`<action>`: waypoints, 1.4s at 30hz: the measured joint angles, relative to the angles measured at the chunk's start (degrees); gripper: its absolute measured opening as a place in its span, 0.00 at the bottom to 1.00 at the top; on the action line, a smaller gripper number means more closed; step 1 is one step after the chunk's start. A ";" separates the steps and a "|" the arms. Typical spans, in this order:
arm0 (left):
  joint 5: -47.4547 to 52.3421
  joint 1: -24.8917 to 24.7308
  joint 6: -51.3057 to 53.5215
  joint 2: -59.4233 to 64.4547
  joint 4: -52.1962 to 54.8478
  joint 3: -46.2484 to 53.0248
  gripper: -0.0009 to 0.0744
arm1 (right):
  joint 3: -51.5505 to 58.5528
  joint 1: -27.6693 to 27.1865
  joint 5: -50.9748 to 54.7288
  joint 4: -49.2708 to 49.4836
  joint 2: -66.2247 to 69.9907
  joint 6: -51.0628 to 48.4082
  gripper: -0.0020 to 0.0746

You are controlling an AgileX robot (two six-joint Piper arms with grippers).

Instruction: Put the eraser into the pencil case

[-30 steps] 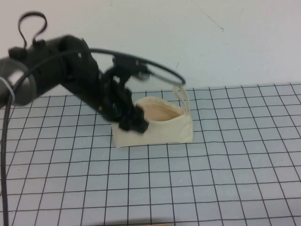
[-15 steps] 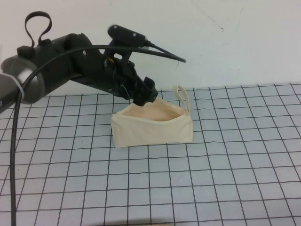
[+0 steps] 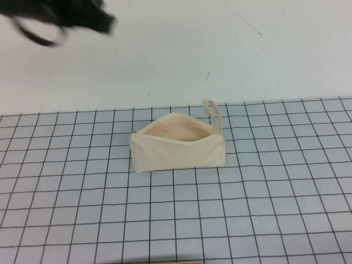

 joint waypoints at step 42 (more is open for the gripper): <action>12.70 -0.73 -18.12 -51.01 13.87 36.15 0.01 | 0.00 0.00 0.00 0.00 0.00 0.00 0.03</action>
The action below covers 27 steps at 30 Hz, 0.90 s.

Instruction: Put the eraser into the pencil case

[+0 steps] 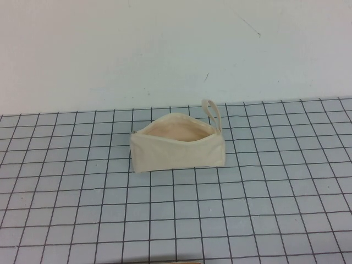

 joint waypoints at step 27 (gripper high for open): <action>-44.33 19.59 -0.89 -33.24 -15.19 62.61 0.01 | 0.00 0.00 0.00 0.00 -0.03 0.00 0.03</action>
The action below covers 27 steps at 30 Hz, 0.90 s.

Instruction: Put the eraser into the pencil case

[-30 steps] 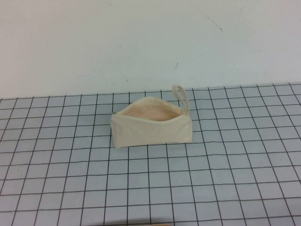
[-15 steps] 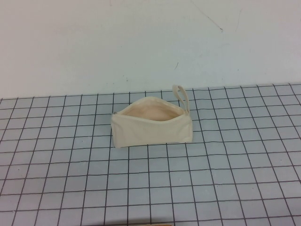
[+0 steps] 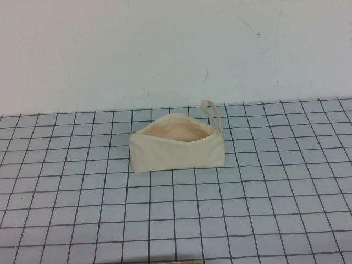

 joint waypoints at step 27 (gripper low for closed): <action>6.00 0.00 0.00 0.00 0.00 -0.19 0.01 | 0.00 0.00 0.00 0.00 0.00 0.00 0.03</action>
